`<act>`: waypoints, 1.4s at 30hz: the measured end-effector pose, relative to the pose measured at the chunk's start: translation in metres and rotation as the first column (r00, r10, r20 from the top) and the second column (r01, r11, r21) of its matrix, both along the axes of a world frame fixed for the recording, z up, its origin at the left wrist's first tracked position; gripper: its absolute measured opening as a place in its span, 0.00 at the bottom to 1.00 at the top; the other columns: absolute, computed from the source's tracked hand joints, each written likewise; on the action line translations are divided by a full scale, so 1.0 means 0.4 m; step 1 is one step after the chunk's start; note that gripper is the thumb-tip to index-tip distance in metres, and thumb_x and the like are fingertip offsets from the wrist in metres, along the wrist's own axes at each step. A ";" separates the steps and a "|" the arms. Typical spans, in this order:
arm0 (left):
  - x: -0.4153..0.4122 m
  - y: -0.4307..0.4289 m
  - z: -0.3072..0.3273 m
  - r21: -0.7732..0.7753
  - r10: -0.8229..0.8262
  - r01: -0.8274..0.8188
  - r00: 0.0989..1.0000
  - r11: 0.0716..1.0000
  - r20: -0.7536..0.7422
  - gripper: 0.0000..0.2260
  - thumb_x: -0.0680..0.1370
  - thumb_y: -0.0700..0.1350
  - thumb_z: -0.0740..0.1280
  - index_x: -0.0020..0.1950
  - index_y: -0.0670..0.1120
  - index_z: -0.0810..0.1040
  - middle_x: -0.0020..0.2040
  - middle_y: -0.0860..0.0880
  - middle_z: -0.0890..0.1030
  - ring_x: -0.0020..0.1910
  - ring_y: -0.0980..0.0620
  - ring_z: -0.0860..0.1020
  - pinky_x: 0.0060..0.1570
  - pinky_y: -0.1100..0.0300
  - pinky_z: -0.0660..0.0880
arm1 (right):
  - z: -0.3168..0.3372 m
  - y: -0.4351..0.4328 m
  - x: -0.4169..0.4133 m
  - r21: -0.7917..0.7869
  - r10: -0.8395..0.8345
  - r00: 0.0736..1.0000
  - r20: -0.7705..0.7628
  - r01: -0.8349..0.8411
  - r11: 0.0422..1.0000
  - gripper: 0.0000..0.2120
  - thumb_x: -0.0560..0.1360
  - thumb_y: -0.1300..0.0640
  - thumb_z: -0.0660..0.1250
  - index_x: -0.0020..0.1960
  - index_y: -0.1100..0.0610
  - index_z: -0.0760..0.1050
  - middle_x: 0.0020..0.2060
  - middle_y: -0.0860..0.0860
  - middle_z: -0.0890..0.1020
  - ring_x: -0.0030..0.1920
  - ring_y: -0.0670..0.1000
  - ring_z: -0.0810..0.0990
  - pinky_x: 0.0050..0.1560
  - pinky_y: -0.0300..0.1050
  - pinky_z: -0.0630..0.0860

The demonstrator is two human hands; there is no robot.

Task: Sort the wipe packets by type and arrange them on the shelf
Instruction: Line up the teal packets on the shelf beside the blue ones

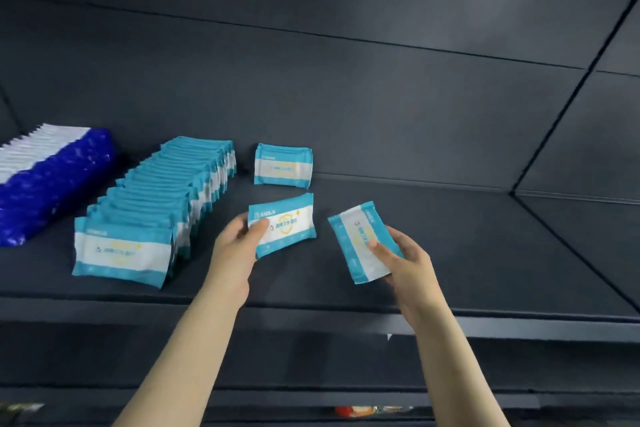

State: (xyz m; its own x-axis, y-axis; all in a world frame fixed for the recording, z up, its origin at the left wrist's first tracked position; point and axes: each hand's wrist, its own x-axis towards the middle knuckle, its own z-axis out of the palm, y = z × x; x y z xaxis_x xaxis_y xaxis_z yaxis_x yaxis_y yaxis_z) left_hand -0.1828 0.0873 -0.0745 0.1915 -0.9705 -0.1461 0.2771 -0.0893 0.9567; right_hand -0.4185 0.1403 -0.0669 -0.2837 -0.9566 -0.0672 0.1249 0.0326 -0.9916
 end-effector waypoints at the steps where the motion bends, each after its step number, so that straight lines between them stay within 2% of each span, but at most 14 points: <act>1: 0.004 -0.037 -0.006 0.004 -0.003 0.003 1.000 1.000 0.007 0.12 0.80 0.45 0.68 0.63 0.47 0.77 0.56 0.50 0.83 0.55 0.52 0.82 0.54 0.55 0.78 | -0.005 -0.026 0.005 0.001 -0.022 0.999 -0.030 0.022 1.000 0.17 0.74 0.60 0.74 0.62 0.53 0.79 0.51 0.49 0.86 0.51 0.48 0.85 0.52 0.47 0.81; 3: 0.011 -0.114 -0.015 -0.008 -0.008 0.008 1.000 1.000 0.020 0.12 0.80 0.44 0.67 0.63 0.47 0.76 0.56 0.50 0.83 0.54 0.52 0.81 0.52 0.55 0.78 | -0.017 -0.074 0.018 -0.003 -0.085 0.994 -0.072 0.085 0.996 0.16 0.73 0.63 0.75 0.58 0.53 0.78 0.49 0.50 0.85 0.44 0.44 0.85 0.42 0.39 0.80; 6: 0.016 -0.220 -0.019 -0.030 0.054 -0.052 0.997 0.998 0.053 0.10 0.80 0.43 0.67 0.61 0.46 0.75 0.56 0.48 0.81 0.52 0.51 0.81 0.52 0.53 0.79 | -0.040 -0.138 0.035 -0.008 -0.171 0.975 -0.142 0.172 0.985 0.12 0.72 0.63 0.76 0.52 0.55 0.78 0.48 0.54 0.85 0.40 0.45 0.84 0.37 0.38 0.79; 10: 0.014 -0.334 -0.010 -0.133 0.114 -0.091 0.978 0.987 0.176 0.05 0.80 0.42 0.66 0.54 0.48 0.75 0.48 0.54 0.81 0.46 0.58 0.80 0.38 0.68 0.74 | -0.053 -0.216 0.059 -0.046 -0.215 0.959 -0.185 0.210 0.977 0.10 0.74 0.62 0.74 0.50 0.49 0.77 0.48 0.52 0.85 0.43 0.47 0.85 0.43 0.45 0.82; 13: 0.015 -0.400 -0.022 -0.179 0.141 -0.088 0.940 0.980 0.311 0.04 0.79 0.44 0.67 0.52 0.50 0.77 0.48 0.55 0.80 0.48 0.55 0.80 0.43 0.63 0.74 | -0.061 -0.259 0.080 -0.064 -0.227 0.956 -0.186 0.219 0.974 0.11 0.75 0.61 0.73 0.51 0.46 0.77 0.49 0.50 0.84 0.49 0.52 0.85 0.50 0.54 0.83; 15: 0.017 -0.437 -0.034 -0.181 0.183 -0.115 0.889 0.977 0.419 0.07 0.78 0.48 0.69 0.55 0.50 0.79 0.52 0.54 0.76 0.50 0.54 0.77 0.48 0.60 0.73 | -0.063 -0.285 0.092 -0.076 -0.215 0.950 -0.224 0.203 0.976 0.10 0.76 0.59 0.73 0.51 0.46 0.76 0.49 0.48 0.84 0.49 0.51 0.85 0.49 0.54 0.83; 19: 0.017 -0.487 -0.037 -0.156 0.185 -0.129 0.884 0.979 0.428 0.09 0.77 0.49 0.69 0.56 0.49 0.79 0.54 0.52 0.73 0.48 0.55 0.74 0.44 0.64 0.70 | -0.056 -0.349 0.127 -0.134 -0.178 0.907 -0.381 0.137 0.981 0.11 0.76 0.57 0.72 0.51 0.41 0.75 0.48 0.44 0.82 0.48 0.46 0.83 0.45 0.43 0.82; 22: 0.020 -0.508 -0.053 -0.192 0.187 -0.116 0.895 0.974 0.405 0.10 0.78 0.48 0.67 0.58 0.49 0.80 0.56 0.51 0.77 0.52 0.54 0.75 0.55 0.58 0.74 | -0.056 -0.415 0.168 -0.137 -0.154 0.877 -0.454 0.103 0.985 0.11 0.77 0.55 0.72 0.51 0.41 0.74 0.48 0.43 0.81 0.47 0.43 0.81 0.39 0.34 0.76; 25: 0.029 -0.515 -0.064 -0.230 0.195 -0.118 0.916 0.966 0.351 0.07 0.80 0.48 0.64 0.54 0.55 0.80 0.54 0.53 0.81 0.53 0.52 0.79 0.57 0.49 0.78 | -0.066 -0.491 0.207 -0.169 -0.188 0.828 -0.528 0.114 0.979 0.12 0.75 0.53 0.73 0.55 0.41 0.75 0.48 0.45 0.80 0.49 0.45 0.77 0.48 0.37 0.73; 29: 0.046 -0.517 -0.051 -0.205 0.152 -0.090 0.937 0.975 0.314 0.08 0.82 0.49 0.61 0.49 0.59 0.79 0.49 0.55 0.82 0.51 0.53 0.80 0.55 0.48 0.79 | -0.077 -0.561 0.253 -0.248 -0.234 0.748 -0.621 0.096 0.964 0.13 0.75 0.57 0.73 0.58 0.49 0.77 0.54 0.45 0.77 0.55 0.41 0.72 0.51 0.21 0.63; 33: 0.046 -0.510 -0.053 -0.227 0.138 -0.055 0.920 0.972 0.367 0.06 0.81 0.50 0.63 0.55 0.58 0.77 0.53 0.57 0.78 0.48 0.60 0.76 0.48 0.62 0.73 | -0.084 -0.586 0.276 -0.304 -0.296 0.730 -0.616 0.126 0.944 0.16 0.74 0.58 0.75 0.60 0.52 0.76 0.56 0.46 0.71 0.57 0.46 0.70 0.50 0.18 0.62; 36: 0.038 -0.511 -0.066 -0.228 0.097 0.020 0.866 0.973 0.490 0.17 0.77 0.42 0.67 0.65 0.53 0.73 0.60 0.54 0.73 0.50 0.57 0.76 0.48 0.68 0.71 | -0.087 -0.585 0.273 -0.291 -0.310 0.783 -0.539 0.173 0.941 0.21 0.72 0.56 0.76 0.60 0.53 0.72 0.55 0.47 0.73 0.51 0.45 0.72 0.49 0.27 0.70; 38: 0.032 -0.512 -0.068 -0.237 0.103 0.039 0.824 0.971 0.558 0.20 0.74 0.37 0.67 0.65 0.49 0.72 0.62 0.51 0.71 0.54 0.54 0.75 0.52 0.67 0.71 | -0.084 -0.585 0.271 -0.277 -0.309 0.825 -0.473 0.195 0.941 0.22 0.71 0.55 0.78 0.58 0.51 0.69 0.51 0.48 0.75 0.48 0.47 0.75 0.47 0.32 0.74; 42: 0.027 -0.506 -0.066 -0.259 0.175 -0.015 0.775 0.966 0.607 0.16 0.75 0.36 0.67 0.62 0.46 0.73 0.60 0.50 0.71 0.50 0.58 0.72 0.45 0.79 0.66 | -0.080 -0.585 0.273 -0.282 -0.284 0.846 -0.451 0.166 0.945 0.20 0.72 0.57 0.77 0.57 0.51 0.70 0.50 0.49 0.77 0.46 0.45 0.75 0.44 0.29 0.73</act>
